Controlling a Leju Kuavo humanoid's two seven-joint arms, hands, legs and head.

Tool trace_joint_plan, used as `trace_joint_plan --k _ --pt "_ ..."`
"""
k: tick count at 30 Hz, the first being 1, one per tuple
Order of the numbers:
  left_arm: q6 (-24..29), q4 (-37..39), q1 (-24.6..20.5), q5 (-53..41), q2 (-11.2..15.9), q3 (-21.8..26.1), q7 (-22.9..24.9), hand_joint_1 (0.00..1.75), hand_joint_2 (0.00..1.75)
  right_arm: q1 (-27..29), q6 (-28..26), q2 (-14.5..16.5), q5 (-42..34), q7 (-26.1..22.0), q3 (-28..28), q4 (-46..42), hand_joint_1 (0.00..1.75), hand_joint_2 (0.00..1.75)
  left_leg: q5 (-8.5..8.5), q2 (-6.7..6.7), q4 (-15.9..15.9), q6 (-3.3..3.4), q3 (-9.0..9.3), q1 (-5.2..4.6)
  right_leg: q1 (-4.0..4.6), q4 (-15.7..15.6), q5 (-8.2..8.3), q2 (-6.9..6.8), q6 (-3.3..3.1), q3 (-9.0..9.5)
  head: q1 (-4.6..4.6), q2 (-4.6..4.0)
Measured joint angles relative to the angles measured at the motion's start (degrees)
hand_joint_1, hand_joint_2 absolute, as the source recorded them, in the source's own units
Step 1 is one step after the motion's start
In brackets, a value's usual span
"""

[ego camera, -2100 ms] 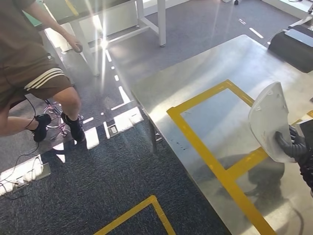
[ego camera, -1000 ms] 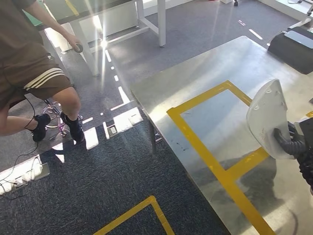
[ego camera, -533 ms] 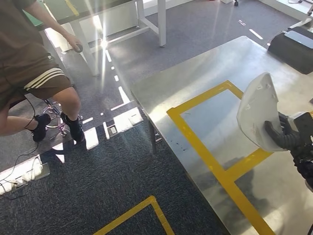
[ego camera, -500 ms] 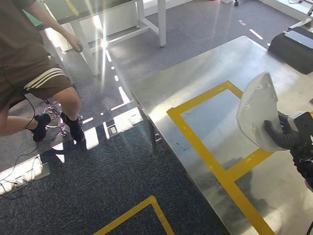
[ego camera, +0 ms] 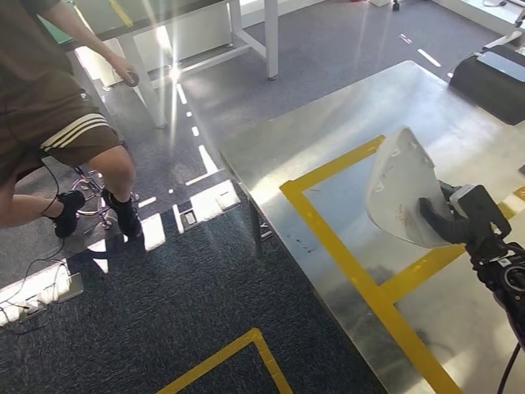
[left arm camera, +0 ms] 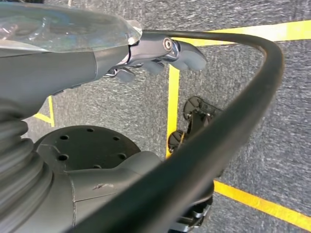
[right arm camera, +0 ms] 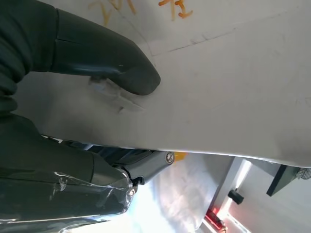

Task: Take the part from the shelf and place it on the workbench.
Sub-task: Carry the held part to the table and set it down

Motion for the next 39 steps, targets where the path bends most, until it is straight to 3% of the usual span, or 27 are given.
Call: trace_joint_plan --k 10,21,33,39 --pt "-0.12 0.0 0.0 -0.26 0.01 0.0 0.56 0.0 1.75 -1.79 -9.68 0.32 10.23 2.73 3.95 0.31 1.75 1.75 0.0 -0.02 0.0 0.0 0.0 0.0 0.0 0.0 0.0 -0.02 0.0 -0.01 0.01 0.0" --pt "-0.15 0.0 0.01 -0.48 0.01 0.0 0.81 0.0 1.75 -1.73 -15.68 0.29 19.69 7.05 6.95 -0.03 1.75 1.75 0.0 -0.01 0.0 0.0 0.02 0.01 0.0 0.0 0.0 -0.01 0.0 0.0 0.01 0.0" --pt "-0.69 0.0 0.02 -1.16 0.02 0.0 0.13 0.0 1.75 -1.69 -22.04 0.28 38.61 16.93 10.72 -0.19 1.75 1.75 0.0 -0.01 0.0 0.0 0.02 0.01 0.0 -0.01 0.0 -0.01 0.0 0.0 0.01 0.0" --pt "-1.18 0.0 0.02 -1.22 -0.08 -0.02 0.12 0.0 1.75 -2.32 -25.34 0.6 47.12 18.77 13.79 0.48 1.75 1.75 0.0 -0.01 -0.01 0.0 0.02 0.01 0.01 0.0 0.0 -0.01 0.0 0.01 0.01 0.0"
